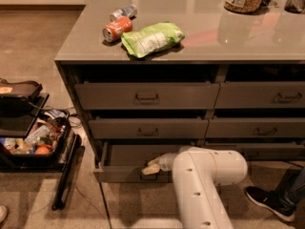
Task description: Open bottom drawer
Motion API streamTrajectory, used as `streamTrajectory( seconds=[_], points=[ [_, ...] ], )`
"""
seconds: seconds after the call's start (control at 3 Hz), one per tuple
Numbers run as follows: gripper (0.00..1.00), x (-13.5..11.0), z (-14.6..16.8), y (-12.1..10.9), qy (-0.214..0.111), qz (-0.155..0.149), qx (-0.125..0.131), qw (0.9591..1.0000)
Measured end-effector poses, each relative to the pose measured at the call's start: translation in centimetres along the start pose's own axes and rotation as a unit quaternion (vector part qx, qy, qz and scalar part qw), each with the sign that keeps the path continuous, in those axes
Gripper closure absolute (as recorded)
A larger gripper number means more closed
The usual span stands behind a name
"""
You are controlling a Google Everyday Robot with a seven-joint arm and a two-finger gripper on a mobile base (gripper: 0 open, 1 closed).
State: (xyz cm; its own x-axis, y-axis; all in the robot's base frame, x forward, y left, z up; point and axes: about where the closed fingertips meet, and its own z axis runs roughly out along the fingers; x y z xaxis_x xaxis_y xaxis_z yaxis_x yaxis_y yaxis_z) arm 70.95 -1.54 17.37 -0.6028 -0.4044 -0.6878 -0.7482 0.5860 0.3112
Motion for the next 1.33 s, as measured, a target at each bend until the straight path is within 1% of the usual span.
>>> streamTrajectory(
  seconds=[0.33, 0.67, 1.0, 1.33],
  points=[
    [1.0, -0.08, -0.13, 0.35, 0.0, 0.0, 0.0, 1.0],
    [1.0, 0.37, -0.14, 0.66, 0.0, 0.005, -0.002, 1.0],
    [0.87, 0.35, -0.16, 0.67, 0.0, 0.005, -0.002, 1.0],
    [0.63, 0.35, -0.15, 0.67, 0.0, 0.005, -0.002, 1.0]
  ],
)
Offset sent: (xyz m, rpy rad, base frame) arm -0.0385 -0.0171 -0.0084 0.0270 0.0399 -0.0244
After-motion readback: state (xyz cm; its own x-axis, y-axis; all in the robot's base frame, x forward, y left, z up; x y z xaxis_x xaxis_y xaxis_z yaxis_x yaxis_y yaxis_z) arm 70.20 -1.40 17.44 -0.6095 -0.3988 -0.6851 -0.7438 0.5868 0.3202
